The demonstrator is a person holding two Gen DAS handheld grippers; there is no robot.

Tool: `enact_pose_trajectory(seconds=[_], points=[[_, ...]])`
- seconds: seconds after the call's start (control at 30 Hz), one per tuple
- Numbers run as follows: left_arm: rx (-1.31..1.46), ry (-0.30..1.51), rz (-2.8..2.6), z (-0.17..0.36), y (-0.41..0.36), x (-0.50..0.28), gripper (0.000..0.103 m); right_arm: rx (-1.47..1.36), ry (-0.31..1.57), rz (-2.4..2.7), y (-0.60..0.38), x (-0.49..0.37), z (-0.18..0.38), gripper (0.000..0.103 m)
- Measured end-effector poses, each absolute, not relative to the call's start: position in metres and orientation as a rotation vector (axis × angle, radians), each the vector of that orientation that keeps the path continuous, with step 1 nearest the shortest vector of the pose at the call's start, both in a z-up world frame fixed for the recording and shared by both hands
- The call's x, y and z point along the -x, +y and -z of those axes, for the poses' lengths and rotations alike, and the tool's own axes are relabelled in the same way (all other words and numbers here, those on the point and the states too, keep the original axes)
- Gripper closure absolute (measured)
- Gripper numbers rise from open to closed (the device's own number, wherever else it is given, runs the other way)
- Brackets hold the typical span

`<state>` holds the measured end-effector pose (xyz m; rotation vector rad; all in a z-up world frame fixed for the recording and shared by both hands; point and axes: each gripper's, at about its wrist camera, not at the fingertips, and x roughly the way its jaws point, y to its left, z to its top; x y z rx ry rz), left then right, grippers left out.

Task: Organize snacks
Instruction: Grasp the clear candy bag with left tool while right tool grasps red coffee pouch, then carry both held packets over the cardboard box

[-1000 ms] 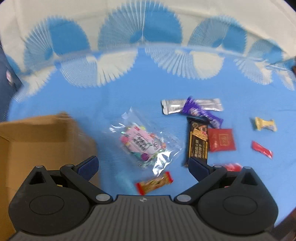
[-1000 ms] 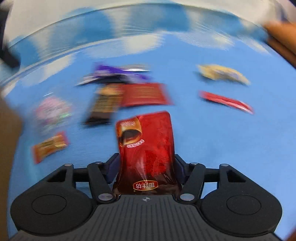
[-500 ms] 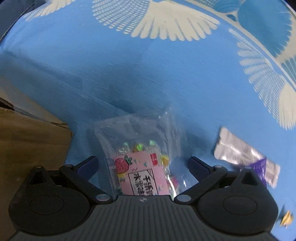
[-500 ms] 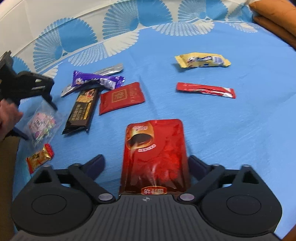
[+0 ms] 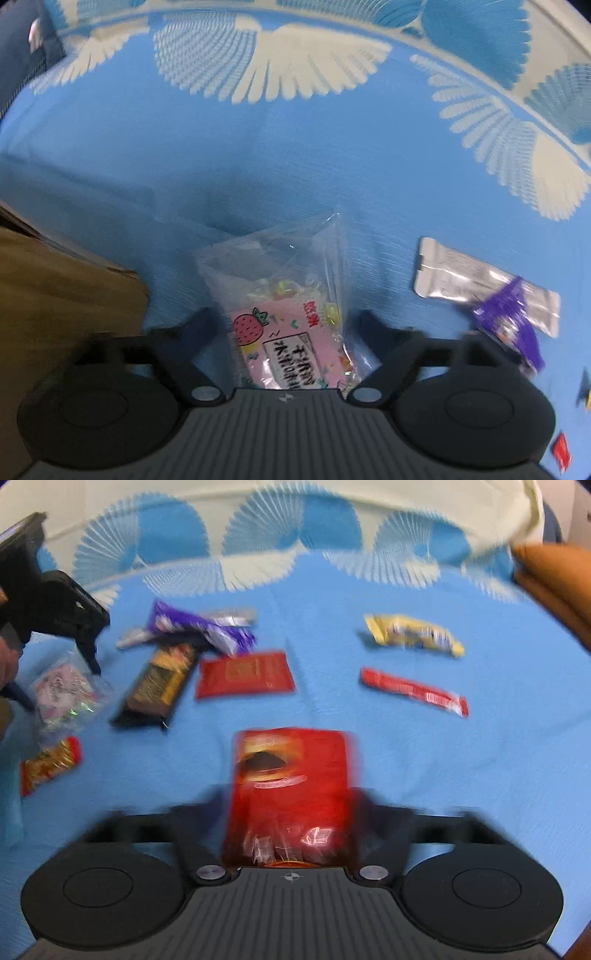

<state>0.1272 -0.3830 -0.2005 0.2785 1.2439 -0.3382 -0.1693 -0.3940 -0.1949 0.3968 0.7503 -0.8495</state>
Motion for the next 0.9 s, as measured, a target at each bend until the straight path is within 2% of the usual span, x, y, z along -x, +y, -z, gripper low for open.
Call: enact_pose_trajectory(seconds=[0.07, 0.13, 0.57, 0.9], points=[[-0.261, 1.258, 0.402, 0.191, -0.376, -0.122, 0.045, -0.409, 0.758, 0.854, -0.394, 0.169, 0.191, 0.053], [-0.216, 1.279, 0.436, 0.181, -0.363, -0.116, 0.047, -0.459, 0.741, 0.866, -0.397, 0.175, 0.185, 0.054], [-0.247, 1.085, 0.697, 0.044, -0.288, -0.045, 0.047, -0.444, 0.577, 0.86, -0.353, 0.23, 0.09, 0.054], [-0.279, 0.968, 0.748, -0.034, -0.143, 0.017, 0.046, -0.462, 0.533, 0.675, -0.244, 0.252, 0.025, 0.054]])
